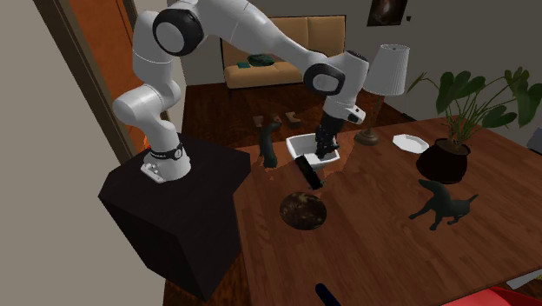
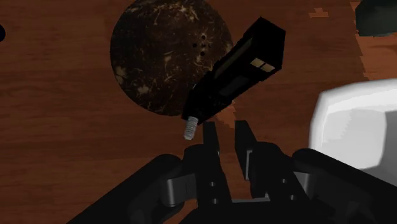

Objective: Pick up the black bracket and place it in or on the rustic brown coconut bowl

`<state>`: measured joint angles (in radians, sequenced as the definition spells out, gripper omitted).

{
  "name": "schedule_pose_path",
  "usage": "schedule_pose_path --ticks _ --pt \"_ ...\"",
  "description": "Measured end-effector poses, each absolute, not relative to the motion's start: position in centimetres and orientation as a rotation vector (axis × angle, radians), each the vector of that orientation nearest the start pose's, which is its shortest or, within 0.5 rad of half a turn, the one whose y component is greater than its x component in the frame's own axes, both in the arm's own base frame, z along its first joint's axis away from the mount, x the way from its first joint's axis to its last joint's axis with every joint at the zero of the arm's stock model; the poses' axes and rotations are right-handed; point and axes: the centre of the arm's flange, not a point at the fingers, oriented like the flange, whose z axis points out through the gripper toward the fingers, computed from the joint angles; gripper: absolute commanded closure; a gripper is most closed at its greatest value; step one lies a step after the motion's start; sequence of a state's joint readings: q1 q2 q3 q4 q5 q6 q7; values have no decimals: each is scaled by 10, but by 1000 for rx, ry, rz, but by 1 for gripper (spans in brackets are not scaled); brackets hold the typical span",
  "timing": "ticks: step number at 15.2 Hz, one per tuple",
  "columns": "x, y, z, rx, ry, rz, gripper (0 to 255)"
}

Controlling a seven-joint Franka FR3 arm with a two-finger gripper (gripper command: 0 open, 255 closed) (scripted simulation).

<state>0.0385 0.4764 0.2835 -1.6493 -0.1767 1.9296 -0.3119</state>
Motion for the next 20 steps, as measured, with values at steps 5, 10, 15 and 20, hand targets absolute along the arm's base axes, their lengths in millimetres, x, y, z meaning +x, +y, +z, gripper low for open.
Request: schedule_pose_path --ticks 5,10,15,20 --pt "617 142 347 -2972 -1071 275 0" --pt "606 120 300 -3057 -700 282 0" --pt "582 92 240 -3099 -223 285 0" --pt "556 77 182 -3070 253 278 0"
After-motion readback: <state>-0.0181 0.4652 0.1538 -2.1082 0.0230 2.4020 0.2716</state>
